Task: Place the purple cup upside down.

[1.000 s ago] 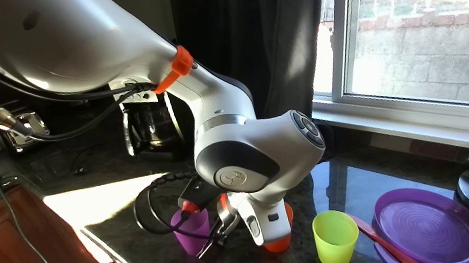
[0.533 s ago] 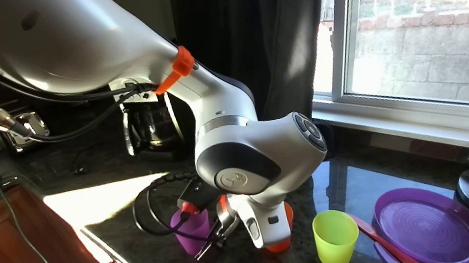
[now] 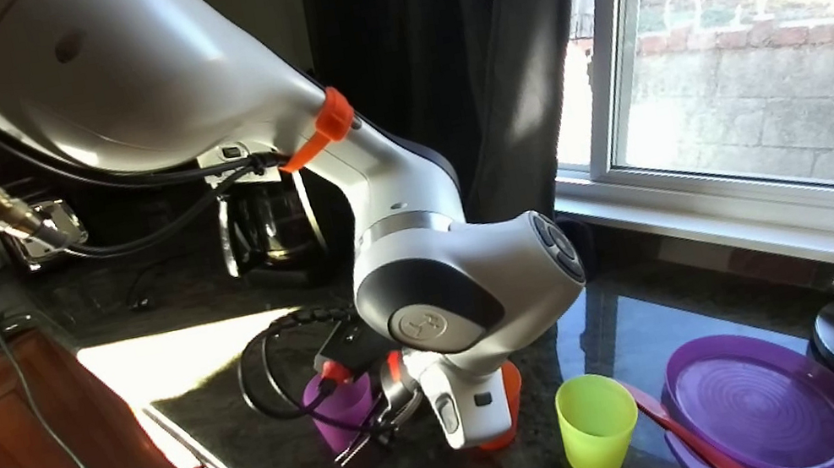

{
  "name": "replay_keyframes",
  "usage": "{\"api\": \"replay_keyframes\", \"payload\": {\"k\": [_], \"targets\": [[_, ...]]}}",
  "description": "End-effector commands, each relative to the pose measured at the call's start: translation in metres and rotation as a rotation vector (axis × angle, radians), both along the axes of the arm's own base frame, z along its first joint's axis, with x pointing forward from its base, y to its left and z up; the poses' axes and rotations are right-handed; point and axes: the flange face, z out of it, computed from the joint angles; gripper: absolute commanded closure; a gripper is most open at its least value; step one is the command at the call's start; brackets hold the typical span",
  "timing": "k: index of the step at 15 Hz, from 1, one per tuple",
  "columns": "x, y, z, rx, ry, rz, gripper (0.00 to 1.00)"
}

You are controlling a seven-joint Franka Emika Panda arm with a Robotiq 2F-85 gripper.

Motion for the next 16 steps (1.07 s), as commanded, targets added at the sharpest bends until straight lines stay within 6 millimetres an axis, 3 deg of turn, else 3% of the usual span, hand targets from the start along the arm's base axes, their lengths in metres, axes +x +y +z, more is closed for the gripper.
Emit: {"api": "replay_keyframes", "payload": {"k": [1,16], "targets": [[0.003,-0.003,-0.004,0.038,0.022,-0.01,0.0],[0.017,-0.001,-0.019,0.097,0.086,0.003,0.0]]}}
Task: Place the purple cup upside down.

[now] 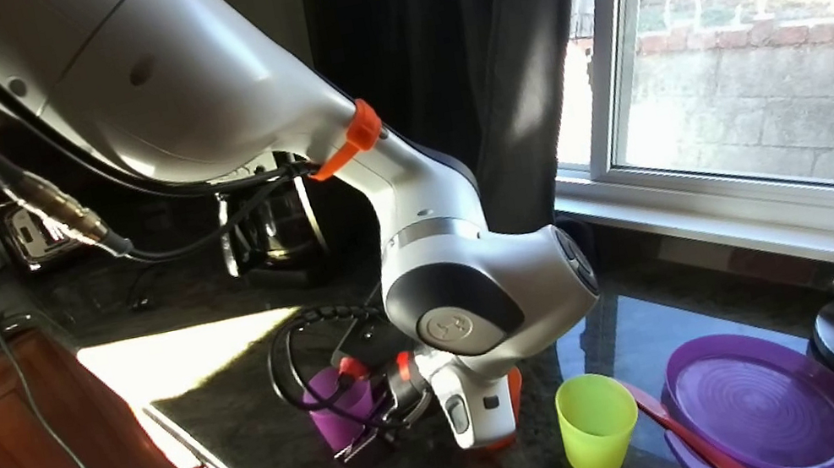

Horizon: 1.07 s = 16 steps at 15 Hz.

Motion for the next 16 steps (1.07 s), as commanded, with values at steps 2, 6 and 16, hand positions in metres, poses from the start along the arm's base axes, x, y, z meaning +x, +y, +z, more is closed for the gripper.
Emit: {"api": "replay_keyframes", "payload": {"k": [2,6,16], "targets": [[0.008,0.0005,-0.0059,0.046,0.029,-0.004,0.0],[0.0113,0.0018,-0.0078,0.071,0.049,0.002,0.06],[0.0144,0.0087,0.0004,0.071,0.04,0.012,0.56]]}}
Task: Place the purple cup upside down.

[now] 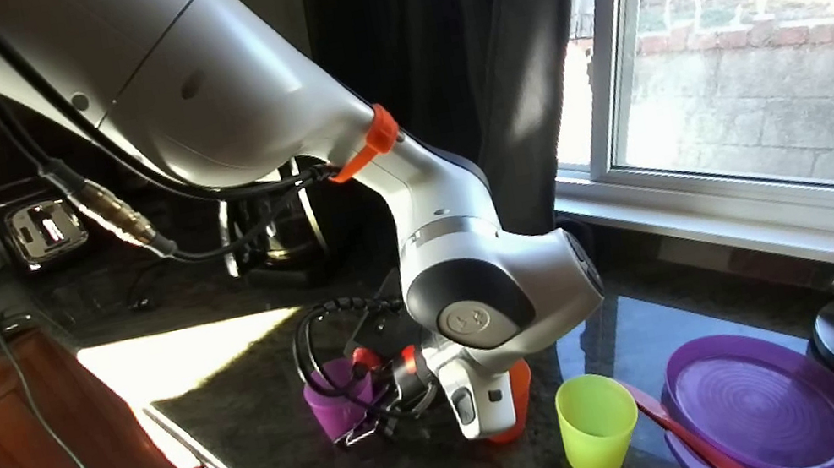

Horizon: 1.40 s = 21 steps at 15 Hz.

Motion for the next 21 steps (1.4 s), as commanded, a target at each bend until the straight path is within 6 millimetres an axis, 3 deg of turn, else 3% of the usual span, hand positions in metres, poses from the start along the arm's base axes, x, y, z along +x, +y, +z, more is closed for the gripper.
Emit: {"api": "replay_keyframes", "payload": {"k": [1,7,13,21], "targets": [[-0.002,0.006,0.012,0.009,-0.01,-0.021,0.56],[-0.021,0.032,0.057,-0.044,-0.112,0.001,0.56],[-0.038,0.06,0.1,-0.296,-0.316,-0.044,0.56],[-0.027,0.116,0.149,-0.657,-0.609,-0.094,0.56]]}}
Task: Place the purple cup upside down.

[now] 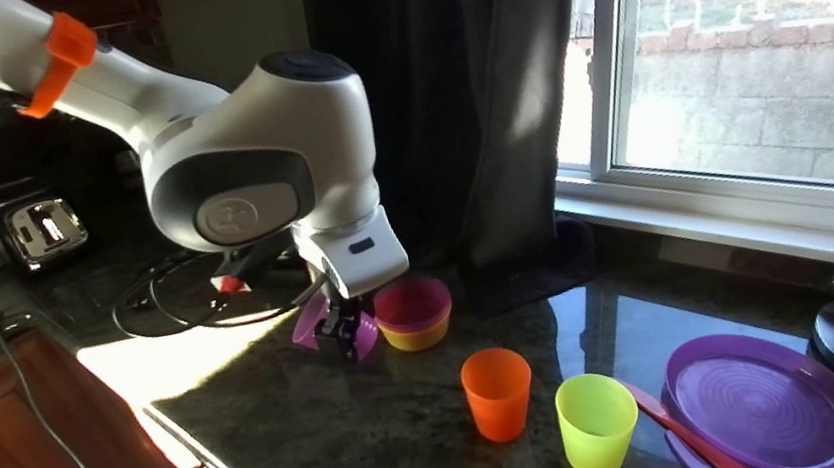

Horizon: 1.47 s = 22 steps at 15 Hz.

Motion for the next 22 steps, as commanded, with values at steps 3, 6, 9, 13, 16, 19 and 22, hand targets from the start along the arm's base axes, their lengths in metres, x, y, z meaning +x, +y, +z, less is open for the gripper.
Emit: {"api": "replay_keyframes", "payload": {"k": [3,6,9,13,16,19,22], "targets": [[0.003,0.019,0.011,-0.085,-0.064,-0.022,0.31],[0.003,0.019,0.012,-0.09,-0.067,-0.028,0.31],[0.0,0.019,0.009,-0.175,-0.063,-0.087,0.56],[-0.011,0.017,0.013,-0.363,-0.087,-0.165,0.56],[-0.02,0.022,0.018,-0.481,-0.083,-0.267,0.56],[-0.021,0.029,0.02,-0.581,-0.104,-0.369,0.56],[-0.021,0.037,0.015,-0.699,-0.112,-0.454,0.56]]}}
